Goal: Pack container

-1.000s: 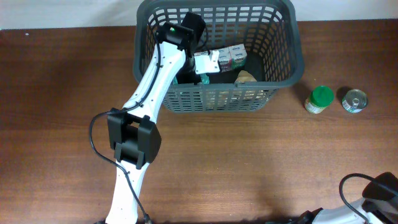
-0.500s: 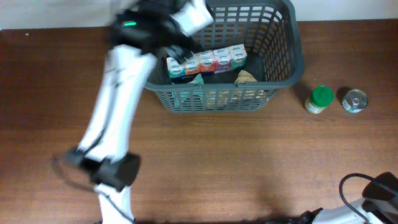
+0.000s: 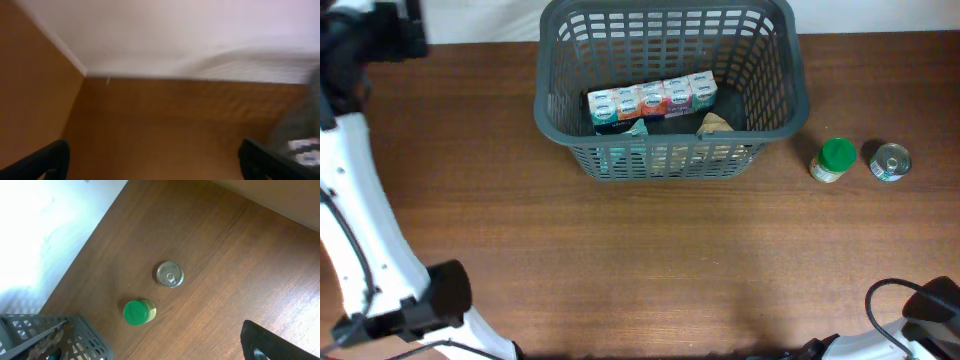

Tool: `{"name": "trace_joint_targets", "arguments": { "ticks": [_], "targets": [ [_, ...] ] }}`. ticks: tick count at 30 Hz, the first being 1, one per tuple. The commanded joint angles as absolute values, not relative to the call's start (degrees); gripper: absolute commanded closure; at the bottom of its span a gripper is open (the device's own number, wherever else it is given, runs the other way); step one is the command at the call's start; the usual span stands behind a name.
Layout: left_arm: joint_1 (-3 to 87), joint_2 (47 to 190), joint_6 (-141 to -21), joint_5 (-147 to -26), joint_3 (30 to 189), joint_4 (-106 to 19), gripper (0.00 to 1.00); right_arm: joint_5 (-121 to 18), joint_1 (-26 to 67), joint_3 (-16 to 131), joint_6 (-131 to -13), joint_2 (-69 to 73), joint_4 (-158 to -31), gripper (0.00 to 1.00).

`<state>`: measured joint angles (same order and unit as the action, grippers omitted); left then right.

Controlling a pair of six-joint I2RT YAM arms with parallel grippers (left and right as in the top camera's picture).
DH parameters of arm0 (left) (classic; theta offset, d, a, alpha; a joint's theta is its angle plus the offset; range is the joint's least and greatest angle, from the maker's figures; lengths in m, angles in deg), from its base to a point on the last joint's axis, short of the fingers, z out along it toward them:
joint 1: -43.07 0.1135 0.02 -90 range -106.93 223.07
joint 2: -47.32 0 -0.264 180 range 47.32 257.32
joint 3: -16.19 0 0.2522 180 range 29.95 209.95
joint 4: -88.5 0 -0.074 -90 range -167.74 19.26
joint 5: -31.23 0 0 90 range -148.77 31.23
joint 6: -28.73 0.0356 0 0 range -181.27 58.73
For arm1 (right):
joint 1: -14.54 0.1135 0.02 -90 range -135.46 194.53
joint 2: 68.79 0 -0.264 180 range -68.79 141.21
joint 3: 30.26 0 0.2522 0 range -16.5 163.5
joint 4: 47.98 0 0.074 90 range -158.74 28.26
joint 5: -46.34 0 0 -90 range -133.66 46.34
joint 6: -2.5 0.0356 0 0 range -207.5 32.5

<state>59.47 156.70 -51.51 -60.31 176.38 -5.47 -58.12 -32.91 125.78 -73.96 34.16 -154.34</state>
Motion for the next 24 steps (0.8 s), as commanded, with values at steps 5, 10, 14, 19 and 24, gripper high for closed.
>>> {"name": "trace_joint_targets", "arguments": {
  "ticks": [5, 10, 14, 19, 24],
  "targets": [
    [63.27, 159.74, -56.97, -60.44, 173.70, -2.63, 0.01, -58.10, -33.12, 125.56, -73.74, 33.90, -154.12, 0.01],
    [63.21, 160.27, -56.95, -60.44, 173.54, 0.59, 0.01, -49.31, -33.12, 121.72, -72.69, 34.69, -154.32, 0.01],
    [63.21, 160.27, -56.95, -60.44, 173.54, 2.07, 0.01, -49.64, -32.73, 112.56, -66.13, 37.88, -150.82, 0.01],
    [63.21, 160.27, -56.97, -60.44, 173.54, 2.07, 0.01, -52.22, -30.39, 102.68, -64.01, 42.32, -142.45, 0.01],
    [63.21, 160.27, -56.95, -60.44, 173.54, 2.07, 0.01, -51.06, -26.37, 97.96, -63.27, 46.64, -135.08, 0.01]
  ]
}}
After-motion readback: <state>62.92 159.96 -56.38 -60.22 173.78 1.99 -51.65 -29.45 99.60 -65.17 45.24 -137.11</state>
